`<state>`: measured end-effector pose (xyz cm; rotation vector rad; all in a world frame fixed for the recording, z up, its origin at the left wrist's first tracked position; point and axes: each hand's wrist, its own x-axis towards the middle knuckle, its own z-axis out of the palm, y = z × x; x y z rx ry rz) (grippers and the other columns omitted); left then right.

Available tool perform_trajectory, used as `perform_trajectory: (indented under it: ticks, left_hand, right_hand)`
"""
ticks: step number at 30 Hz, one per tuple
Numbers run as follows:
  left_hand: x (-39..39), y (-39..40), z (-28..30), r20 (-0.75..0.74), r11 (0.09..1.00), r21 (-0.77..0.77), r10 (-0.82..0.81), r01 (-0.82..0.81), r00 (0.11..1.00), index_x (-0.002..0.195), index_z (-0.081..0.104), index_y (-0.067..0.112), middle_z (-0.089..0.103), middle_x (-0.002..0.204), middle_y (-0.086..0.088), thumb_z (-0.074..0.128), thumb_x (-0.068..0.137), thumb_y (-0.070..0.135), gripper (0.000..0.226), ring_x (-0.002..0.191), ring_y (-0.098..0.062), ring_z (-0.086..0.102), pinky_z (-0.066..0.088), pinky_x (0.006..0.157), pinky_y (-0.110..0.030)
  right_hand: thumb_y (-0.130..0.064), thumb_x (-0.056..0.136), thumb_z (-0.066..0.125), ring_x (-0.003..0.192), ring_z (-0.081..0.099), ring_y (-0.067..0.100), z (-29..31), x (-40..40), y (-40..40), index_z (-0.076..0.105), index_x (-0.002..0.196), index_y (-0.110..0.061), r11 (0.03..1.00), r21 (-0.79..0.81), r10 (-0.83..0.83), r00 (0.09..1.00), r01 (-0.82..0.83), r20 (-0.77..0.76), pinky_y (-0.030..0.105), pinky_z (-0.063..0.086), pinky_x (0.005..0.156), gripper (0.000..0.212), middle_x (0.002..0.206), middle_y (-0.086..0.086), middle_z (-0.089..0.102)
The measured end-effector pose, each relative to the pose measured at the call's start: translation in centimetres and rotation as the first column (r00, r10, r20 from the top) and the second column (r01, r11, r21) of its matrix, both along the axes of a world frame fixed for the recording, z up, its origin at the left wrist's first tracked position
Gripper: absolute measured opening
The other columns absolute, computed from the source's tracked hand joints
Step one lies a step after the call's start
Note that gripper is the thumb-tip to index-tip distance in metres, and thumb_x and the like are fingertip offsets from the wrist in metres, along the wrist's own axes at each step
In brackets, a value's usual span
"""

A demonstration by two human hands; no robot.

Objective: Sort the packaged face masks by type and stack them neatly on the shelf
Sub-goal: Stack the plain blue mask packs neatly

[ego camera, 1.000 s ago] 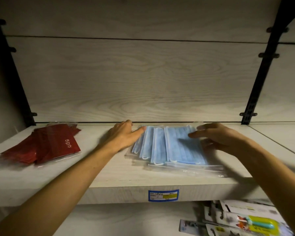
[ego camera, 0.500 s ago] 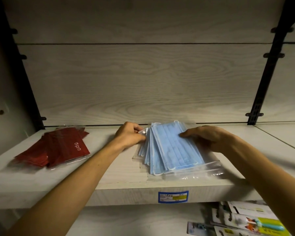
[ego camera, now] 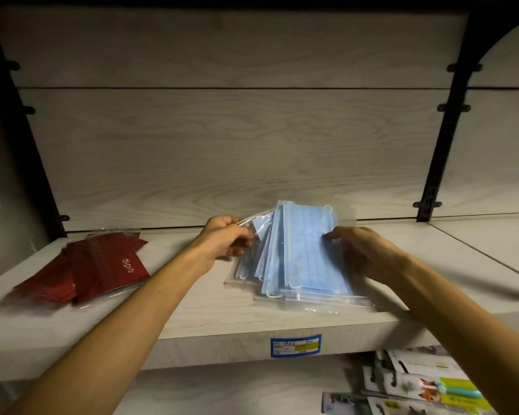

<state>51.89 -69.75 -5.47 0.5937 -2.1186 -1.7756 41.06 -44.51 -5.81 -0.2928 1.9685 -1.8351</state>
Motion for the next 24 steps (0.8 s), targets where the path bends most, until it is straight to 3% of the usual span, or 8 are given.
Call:
perform_trajectory:
  ticks: [4, 9, 11, 13, 17, 19, 21, 24]
  left_hand:
    - [0.2, 0.1, 0.2, -0.041, 0.999, 0.008, 0.034, -0.034, 0.999, 0.087, 0.066, 0.018, 0.069, 0.067, 0.003, 0.068, 0.082, 0.001, 0.017, 0.063, -0.010, 0.064, 0.052, 0.058, -0.023]
    - [0.8, 0.3, 0.4, -0.036, 0.970, 0.225, -0.084, 0.090, 0.996, 0.118, 0.060, 0.006, 0.074, 0.106, -0.016, 0.051, 0.078, -0.015, 0.046, 0.089, -0.024, 0.073, 0.060, 0.078, -0.035]
    - [1.1, 0.1, 0.5, -0.022, 0.932, 0.304, -0.202, 0.199, 0.979, 0.111, 0.067, 0.003, 0.074, 0.108, -0.019, 0.060, 0.081, 0.004, 0.031, 0.093, -0.027, 0.073, 0.060, 0.079, -0.036]
    - [1.2, -0.2, 1.0, 0.022, 0.896, 0.320, -0.330, 0.306, 0.944, 0.105, 0.072, 0.003, 0.074, 0.098, -0.017, 0.063, 0.084, 0.030, 0.035, 0.085, -0.028, 0.071, 0.058, 0.078, -0.036]
    - [0.8, 0.1, 2.6, 0.117, 0.832, 0.153, -0.550, 0.533, 0.827, 0.114, 0.070, 0.003, 0.071, 0.089, -0.019, 0.060, 0.093, 0.049, 0.051, 0.072, -0.028, 0.071, 0.060, 0.068, -0.035]
    - [0.5, 0.9, 3.3, 0.180, 0.859, 0.015, -0.505, 0.511, 0.844, 0.106, 0.067, 0.005, 0.071, 0.083, -0.016, 0.058, 0.099, 0.039, 0.036, 0.066, -0.025, 0.070, 0.060, 0.070, -0.038]
    - [0.2, 1.6, 3.1, 0.222, 0.920, -0.124, -0.339, 0.372, 0.914, 0.098, 0.063, 0.008, 0.072, 0.080, -0.014, 0.058, 0.099, 0.029, 0.021, 0.065, -0.025, 0.071, 0.058, 0.070, -0.038]
    - [0.4, 1.7, 2.0, 0.130, 0.988, -0.114, -0.092, 0.107, 0.987, 0.104, 0.063, 0.004, 0.076, 0.084, -0.014, 0.058, 0.100, 0.022, 0.020, 0.071, -0.027, 0.076, 0.060, 0.059, -0.032]
  right_hand:
    - [-0.015, 0.085, 0.072, 0.045, 0.050, 0.018, 0.0, -0.3, 1.2, 0.063, 0.083, -0.004, 0.998, -0.001, -0.065, 0.998, 0.065, 0.025, 0.026, 0.038, 0.044, 0.014, 0.061, 0.007, 0.053]
    - [-0.020, 0.082, 0.076, 0.036, 0.048, 0.016, 0.0, -1.0, 3.1, 0.060, 0.074, -0.007, 0.986, 0.034, -0.167, 0.983, 0.165, 0.071, 0.025, 0.039, 0.039, 0.022, 0.049, 0.003, 0.049]
    - [-0.019, 0.083, 0.074, 0.038, 0.047, 0.014, 0.0, -1.1, 3.7, 0.062, 0.078, -0.008, 0.983, 0.043, -0.180, 0.984, 0.180, -0.007, 0.025, 0.038, 0.040, 0.017, 0.051, 0.002, 0.050]
    - [-0.014, 0.087, 0.070, 0.043, 0.047, 0.011, 0.4, -1.3, 4.2, 0.066, 0.082, -0.008, 0.990, 0.013, -0.140, 0.985, 0.142, -0.096, 0.025, 0.037, 0.042, 0.009, 0.058, 0.001, 0.051]
    - [-0.007, 0.093, 0.064, 0.051, 0.054, 0.006, 2.8, -1.3, 4.1, 0.069, 0.100, -0.004, 1.000, 0.030, 0.000, 0.974, 0.007, -0.226, 0.019, 0.044, 0.046, 0.010, 0.069, 0.001, 0.057]
    - [-0.005, 0.093, 0.063, 0.061, 0.061, 0.008, 3.7, -1.5, 3.7, 0.068, 0.102, -0.003, 1.000, 0.017, -0.008, 0.970, 0.013, -0.243, 0.023, 0.051, 0.057, 0.010, 0.074, 0.002, 0.062]
    - [-0.003, 0.093, 0.062, 0.072, 0.062, 0.017, 3.6, -1.6, 3.5, 0.068, 0.103, -0.001, 0.996, -0.008, -0.086, 0.965, 0.087, -0.247, 0.030, 0.054, 0.068, 0.012, 0.081, 0.008, 0.062]
    - [-0.001, 0.091, 0.062, 0.078, 0.064, 0.027, 2.8, -2.4, 4.1, 0.065, 0.109, 0.006, 0.959, -0.094, -0.282, 0.942, 0.269, -0.183, 0.040, 0.058, 0.075, 0.019, 0.089, 0.018, 0.062]
